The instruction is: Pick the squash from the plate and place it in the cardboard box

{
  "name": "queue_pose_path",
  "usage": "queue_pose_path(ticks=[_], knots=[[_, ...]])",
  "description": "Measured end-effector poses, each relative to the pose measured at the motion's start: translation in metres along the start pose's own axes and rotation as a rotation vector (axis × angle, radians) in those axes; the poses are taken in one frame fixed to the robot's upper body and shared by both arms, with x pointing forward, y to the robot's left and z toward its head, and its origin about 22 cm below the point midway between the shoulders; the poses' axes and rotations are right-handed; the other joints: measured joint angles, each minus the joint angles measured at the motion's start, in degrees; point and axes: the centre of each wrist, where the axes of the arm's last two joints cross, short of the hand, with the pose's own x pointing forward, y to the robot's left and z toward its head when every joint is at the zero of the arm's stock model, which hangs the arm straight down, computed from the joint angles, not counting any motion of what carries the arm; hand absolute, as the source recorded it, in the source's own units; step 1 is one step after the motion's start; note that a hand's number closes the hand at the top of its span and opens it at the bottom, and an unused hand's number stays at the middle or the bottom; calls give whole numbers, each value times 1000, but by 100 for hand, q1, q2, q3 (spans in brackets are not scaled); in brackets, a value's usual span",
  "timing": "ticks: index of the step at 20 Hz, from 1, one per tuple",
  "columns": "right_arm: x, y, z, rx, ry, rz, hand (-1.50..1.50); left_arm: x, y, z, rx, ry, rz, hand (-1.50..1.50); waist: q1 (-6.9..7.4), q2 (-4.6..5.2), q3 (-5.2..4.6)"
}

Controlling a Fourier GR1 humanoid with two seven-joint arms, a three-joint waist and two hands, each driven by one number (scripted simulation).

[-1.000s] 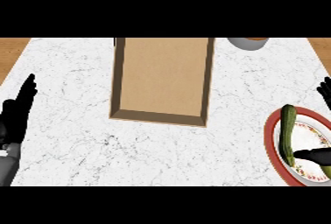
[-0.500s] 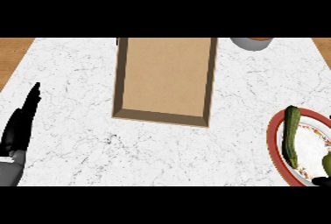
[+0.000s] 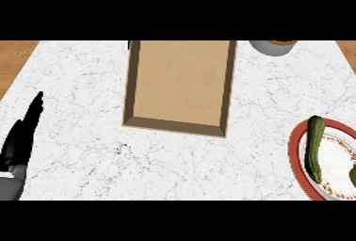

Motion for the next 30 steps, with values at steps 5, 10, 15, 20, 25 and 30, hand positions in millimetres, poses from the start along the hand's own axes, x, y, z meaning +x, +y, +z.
queue_pose_path(ticks=[5, 10, 15, 20, 25, 30], knots=[[3, -8, -25, 177, 27, 128, -150, 0, -1, -4, 4, 2, 1, 0, -25, -13, -30], [10, -6, -51, 304, 50, 182, -150, 8, -3, -3, 11, 17, -4, 0, -88, -34, -35], [7, 5, -69, 360, 77, 222, -150, 2, 0, -2, 16, 17, -7, 0, -110, -39, -44], [6, 20, -85, 375, 83, 240, -150, 0, 1, -5, 24, 17, -6, 0, -132, -41, -38], [6, 24, -88, 396, 87, 250, -150, 0, 0, -4, 16, 21, -6, 0, -145, -46, -38], [11, 30, -89, 402, 60, 222, -150, -1, 5, 1, 21, 24, -4, 0, -160, -48, -29]])
